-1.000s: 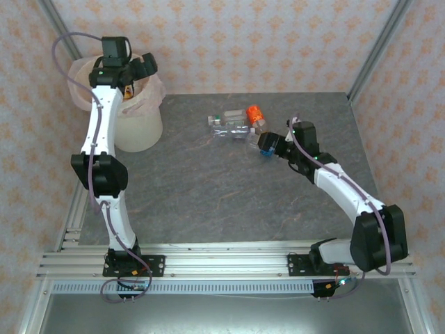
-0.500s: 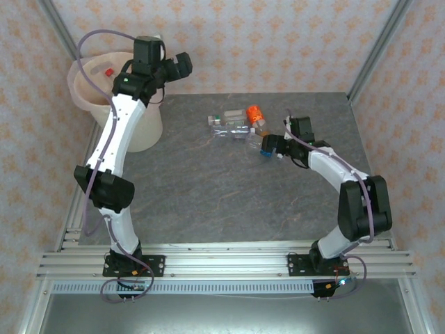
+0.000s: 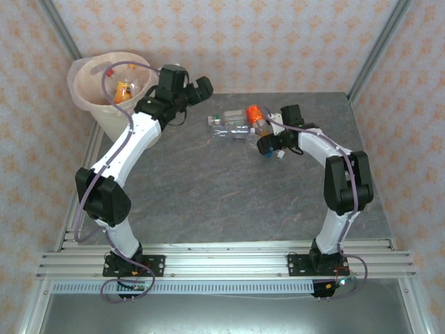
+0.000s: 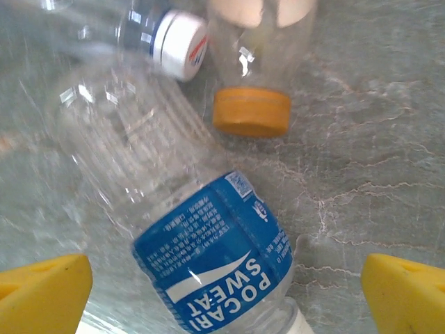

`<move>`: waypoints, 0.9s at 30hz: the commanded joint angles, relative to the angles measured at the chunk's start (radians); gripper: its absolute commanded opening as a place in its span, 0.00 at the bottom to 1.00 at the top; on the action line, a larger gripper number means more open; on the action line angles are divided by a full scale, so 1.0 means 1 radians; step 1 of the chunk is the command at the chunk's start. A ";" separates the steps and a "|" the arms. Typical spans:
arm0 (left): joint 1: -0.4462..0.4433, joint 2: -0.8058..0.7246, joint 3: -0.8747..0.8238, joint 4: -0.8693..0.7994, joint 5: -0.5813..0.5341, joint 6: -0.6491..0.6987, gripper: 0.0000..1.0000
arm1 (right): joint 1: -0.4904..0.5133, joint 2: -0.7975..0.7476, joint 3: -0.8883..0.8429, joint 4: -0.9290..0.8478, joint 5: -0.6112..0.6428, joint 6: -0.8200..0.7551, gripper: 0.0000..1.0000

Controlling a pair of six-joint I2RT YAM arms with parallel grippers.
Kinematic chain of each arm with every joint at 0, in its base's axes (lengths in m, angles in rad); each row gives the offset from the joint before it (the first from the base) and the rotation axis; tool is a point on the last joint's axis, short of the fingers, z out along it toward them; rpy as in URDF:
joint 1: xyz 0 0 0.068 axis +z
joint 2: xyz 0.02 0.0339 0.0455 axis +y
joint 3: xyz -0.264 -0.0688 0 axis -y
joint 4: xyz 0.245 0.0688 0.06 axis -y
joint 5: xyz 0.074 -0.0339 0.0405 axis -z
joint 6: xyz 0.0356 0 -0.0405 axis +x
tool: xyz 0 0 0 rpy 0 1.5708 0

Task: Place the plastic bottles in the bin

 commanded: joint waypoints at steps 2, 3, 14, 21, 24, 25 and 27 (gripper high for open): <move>-0.045 -0.037 -0.062 0.122 0.002 -0.076 1.00 | 0.002 0.075 0.075 -0.163 0.021 -0.236 1.00; -0.052 -0.040 -0.080 0.141 0.002 -0.077 1.00 | 0.002 0.086 0.084 -0.174 0.021 -0.252 1.00; -0.104 -0.024 -0.216 0.202 -0.010 -0.187 1.00 | 0.021 0.140 0.064 -0.100 -0.002 -0.291 0.94; -0.130 0.003 -0.249 0.169 -0.073 -0.281 1.00 | 0.053 0.091 -0.029 0.014 0.051 -0.265 0.71; -0.134 0.013 -0.262 0.165 -0.051 -0.302 1.00 | 0.067 0.026 -0.078 0.080 0.081 -0.217 0.56; -0.136 0.013 -0.271 0.175 -0.039 -0.303 1.00 | 0.070 -0.001 -0.099 0.097 0.083 -0.193 0.52; -0.148 0.013 -0.297 0.228 0.008 -0.297 1.00 | 0.084 -0.053 -0.128 0.110 0.095 -0.130 0.49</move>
